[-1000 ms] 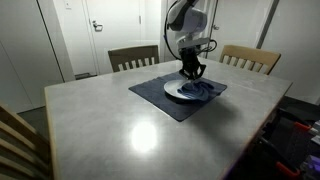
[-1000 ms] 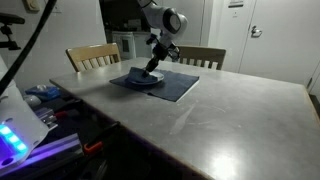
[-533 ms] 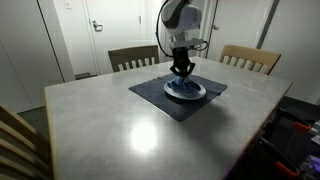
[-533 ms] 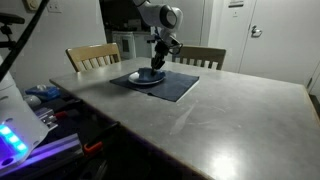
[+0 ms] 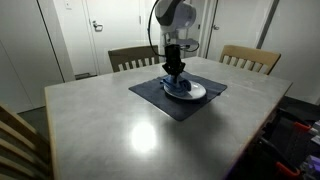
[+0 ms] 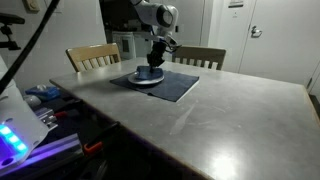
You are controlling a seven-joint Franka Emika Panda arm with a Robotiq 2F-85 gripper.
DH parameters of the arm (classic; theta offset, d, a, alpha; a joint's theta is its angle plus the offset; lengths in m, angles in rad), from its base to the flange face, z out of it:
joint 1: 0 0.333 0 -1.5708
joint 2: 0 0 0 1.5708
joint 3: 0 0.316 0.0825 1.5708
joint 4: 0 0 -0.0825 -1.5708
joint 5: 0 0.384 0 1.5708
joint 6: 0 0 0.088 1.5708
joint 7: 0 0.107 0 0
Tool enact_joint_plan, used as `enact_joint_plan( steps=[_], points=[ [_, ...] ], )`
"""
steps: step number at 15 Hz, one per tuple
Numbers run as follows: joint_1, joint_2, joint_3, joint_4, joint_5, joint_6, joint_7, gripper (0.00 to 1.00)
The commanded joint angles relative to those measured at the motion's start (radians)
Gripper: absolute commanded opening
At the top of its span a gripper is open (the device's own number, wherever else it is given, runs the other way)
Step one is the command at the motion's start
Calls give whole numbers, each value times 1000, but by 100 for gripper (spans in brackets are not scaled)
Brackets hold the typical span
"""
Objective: Wipe the white plate with the blue towel
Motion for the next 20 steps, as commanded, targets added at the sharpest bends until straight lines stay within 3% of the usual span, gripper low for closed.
enact_joint_plan(
  steps=[1,5,9,17,20],
  points=[
    [-32,42,48,48,-16,-53,-162,2],
    [-37,52,70,59,-37,-116,-299,2],
    [-32,64,70,84,-47,-245,-341,2],
    [-21,129,14,139,-60,-521,-153,2],
    [-39,143,-5,144,-11,-521,-49,2]
  ],
)
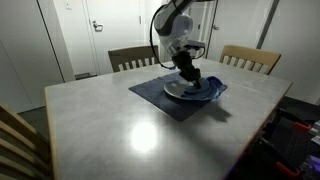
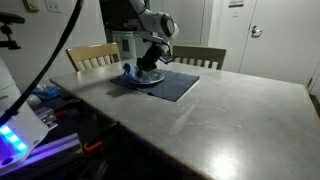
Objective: Wipe the white plate with the blue towel
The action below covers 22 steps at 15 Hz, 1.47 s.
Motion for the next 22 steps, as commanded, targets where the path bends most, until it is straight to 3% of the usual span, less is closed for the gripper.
enact_joint_plan(
  steps=[1,5,10,13,15,22],
  points=[
    [-29,28,-20,37,66,-7,132,2],
    [-48,9,-49,8,151,131,259,2],
    [-50,-37,-59,-53,189,405,296,2],
    [-41,-56,-51,-58,171,501,288,2],
    [-44,-57,-30,-48,180,524,265,2],
    [-47,-50,59,-15,171,435,104,2]
  ],
)
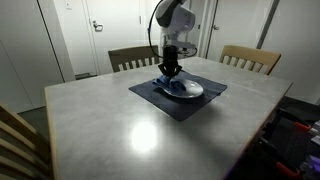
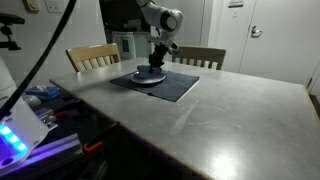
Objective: Wipe the white plate with the blue towel
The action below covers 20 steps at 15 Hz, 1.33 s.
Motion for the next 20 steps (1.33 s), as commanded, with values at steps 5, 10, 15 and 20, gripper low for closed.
enact_joint_plan(
  steps=[5,10,15,20],
  points=[
    [26,-7,0,-6,-89,-206,-67,2],
    [34,14,-18,2,-164,-368,-58,2],
    [24,28,-57,0,-126,-465,79,2],
    [7,28,-109,-15,-27,-387,255,2]
  ],
)
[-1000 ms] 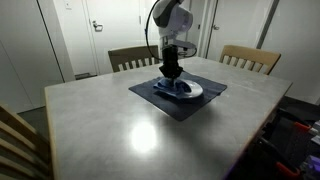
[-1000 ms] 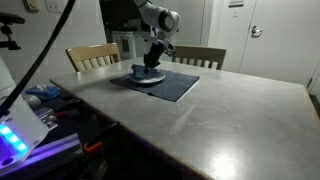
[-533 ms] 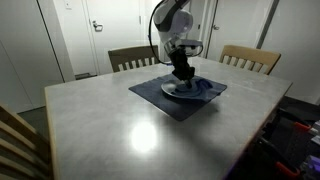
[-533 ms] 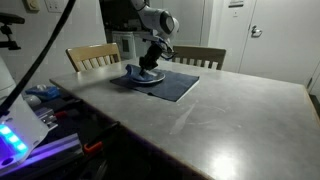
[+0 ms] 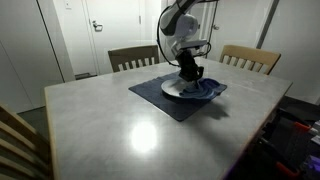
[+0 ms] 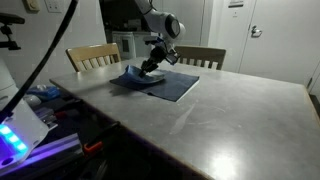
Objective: Wipe the white plate with the blue towel
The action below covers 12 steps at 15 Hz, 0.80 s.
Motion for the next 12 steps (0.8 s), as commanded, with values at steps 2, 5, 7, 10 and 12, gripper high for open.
enact_joint_plan(
  steps=[2,5,7,10,12],
  points=[
    [-14,-15,-40,-24,80,122,115,2],
    [-13,-19,-50,-25,91,214,145,2],
    [-8,-17,-43,-14,86,279,137,2],
    [-5,-31,-16,-13,89,381,84,2],
    [-1,-40,10,-11,85,438,40,2]
  ],
)
